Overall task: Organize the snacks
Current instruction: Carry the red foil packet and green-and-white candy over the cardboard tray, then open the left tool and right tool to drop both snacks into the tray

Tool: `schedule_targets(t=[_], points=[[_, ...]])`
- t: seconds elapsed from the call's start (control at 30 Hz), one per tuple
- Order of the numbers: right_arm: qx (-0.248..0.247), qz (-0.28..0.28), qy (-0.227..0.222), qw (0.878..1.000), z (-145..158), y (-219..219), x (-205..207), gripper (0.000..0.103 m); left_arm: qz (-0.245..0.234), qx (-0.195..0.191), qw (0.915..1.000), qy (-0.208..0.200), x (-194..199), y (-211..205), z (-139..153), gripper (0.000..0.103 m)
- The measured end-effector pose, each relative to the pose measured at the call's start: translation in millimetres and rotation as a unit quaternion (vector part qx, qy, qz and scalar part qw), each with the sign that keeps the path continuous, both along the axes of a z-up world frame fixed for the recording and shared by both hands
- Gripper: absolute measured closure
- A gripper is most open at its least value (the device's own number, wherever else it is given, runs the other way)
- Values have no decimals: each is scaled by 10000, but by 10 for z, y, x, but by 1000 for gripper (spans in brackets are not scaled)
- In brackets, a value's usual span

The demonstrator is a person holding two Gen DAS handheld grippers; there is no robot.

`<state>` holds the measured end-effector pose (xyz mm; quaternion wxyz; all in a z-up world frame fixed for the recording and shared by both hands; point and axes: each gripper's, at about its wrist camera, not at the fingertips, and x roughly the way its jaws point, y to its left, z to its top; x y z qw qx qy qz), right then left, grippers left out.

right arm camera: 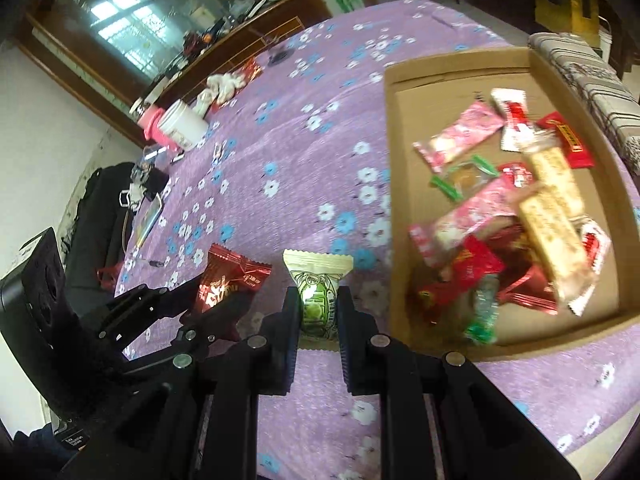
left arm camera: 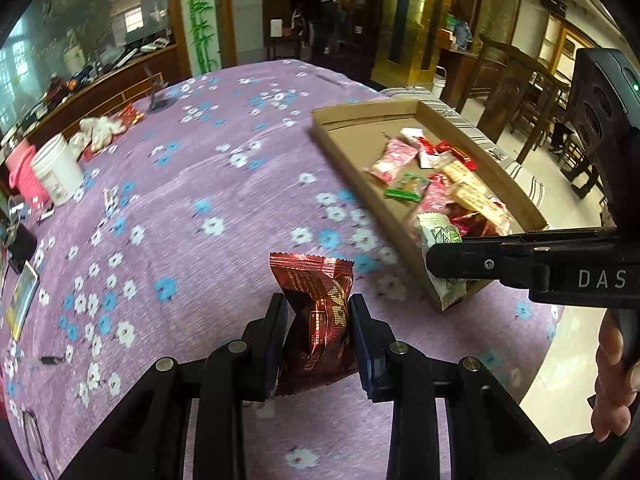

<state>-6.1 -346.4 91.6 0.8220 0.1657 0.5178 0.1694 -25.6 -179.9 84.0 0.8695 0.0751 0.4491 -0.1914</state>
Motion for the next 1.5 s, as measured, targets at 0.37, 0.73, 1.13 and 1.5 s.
schedule_targets(t=[0.37, 0.73, 1.13, 1.5], points=[[128, -289, -140, 9994, 101, -432, -73, 86, -273, 133, 9994, -188, 7, -403, 126, 71], [197, -502, -187, 9984, 121, -829, 1, 86, -505, 235, 9980, -289, 148, -807, 181, 71], [-43, -792, -119, 9968, 103, -1301, 351, 86, -585, 64, 9983, -26, 660, -1241, 73, 71], [-507, -910, 61, 9945, -67, -1515, 859, 86, -617, 337, 9974, 150, 1050, -1619, -239, 71]])
